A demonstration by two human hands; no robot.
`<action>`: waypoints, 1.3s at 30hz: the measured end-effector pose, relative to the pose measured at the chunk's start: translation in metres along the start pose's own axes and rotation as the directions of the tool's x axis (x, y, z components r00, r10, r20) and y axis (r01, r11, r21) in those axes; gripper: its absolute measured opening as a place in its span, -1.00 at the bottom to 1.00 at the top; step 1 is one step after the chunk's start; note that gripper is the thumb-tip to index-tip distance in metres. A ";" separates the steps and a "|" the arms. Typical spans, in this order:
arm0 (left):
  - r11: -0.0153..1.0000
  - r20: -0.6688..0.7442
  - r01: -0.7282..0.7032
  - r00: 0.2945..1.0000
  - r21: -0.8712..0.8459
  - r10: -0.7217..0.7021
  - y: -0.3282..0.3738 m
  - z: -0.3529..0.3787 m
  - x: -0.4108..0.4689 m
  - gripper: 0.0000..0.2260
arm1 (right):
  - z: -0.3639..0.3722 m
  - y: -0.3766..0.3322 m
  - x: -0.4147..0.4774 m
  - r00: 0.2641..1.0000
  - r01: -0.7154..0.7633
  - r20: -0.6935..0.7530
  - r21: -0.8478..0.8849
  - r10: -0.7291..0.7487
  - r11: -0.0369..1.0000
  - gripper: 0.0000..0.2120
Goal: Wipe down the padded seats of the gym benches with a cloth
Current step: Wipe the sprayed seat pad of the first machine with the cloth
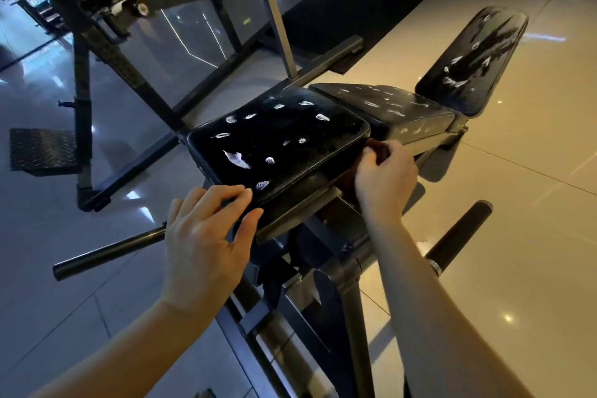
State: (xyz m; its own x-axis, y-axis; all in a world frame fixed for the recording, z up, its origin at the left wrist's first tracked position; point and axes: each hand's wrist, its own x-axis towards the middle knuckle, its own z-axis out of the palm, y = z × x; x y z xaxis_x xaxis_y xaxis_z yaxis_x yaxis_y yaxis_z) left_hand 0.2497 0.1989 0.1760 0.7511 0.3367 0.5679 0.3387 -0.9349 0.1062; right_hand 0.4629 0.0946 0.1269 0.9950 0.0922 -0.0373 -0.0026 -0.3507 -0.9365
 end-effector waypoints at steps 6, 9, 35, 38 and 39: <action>1.000 0.012 0.008 1.000 -0.002 -0.008 0.003 -0.004 0.002 -0.76 | 0.004 0.008 -0.055 0.972 0.190 0.126 0.061 -0.197 0.980 -0.90; 1.000 0.013 -0.009 1.000 0.008 0.009 0.002 -0.003 0.002 -0.76 | 0.002 0.007 -0.004 0.998 0.038 0.048 0.031 -0.040 0.999 -0.92; 1.000 0.011 -0.023 1.000 -0.016 0.023 -0.003 -0.001 -0.001 -0.75 | 0.003 0.000 -0.025 0.999 0.002 0.051 0.076 -0.005 0.997 -0.87; 1.000 0.005 -0.021 1.000 -0.002 0.021 -0.003 0.000 0.000 -0.75 | 0.006 0.004 -0.094 0.955 0.185 0.205 0.158 -0.216 0.970 -0.86; 1.000 0.007 -0.028 1.000 0.003 0.028 -0.004 0.000 0.000 -0.75 | 0.008 0.008 -0.098 0.941 0.234 0.212 0.159 -0.264 0.959 -0.85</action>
State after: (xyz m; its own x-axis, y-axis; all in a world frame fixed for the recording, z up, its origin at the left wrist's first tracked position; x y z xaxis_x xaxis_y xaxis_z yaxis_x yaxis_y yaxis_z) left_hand 0.2486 0.2026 0.1760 0.7642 0.3107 0.5652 0.3191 -0.9437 0.0873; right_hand 0.3645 0.0900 0.1199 0.9156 0.3774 0.1385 0.2141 -0.1662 -0.9626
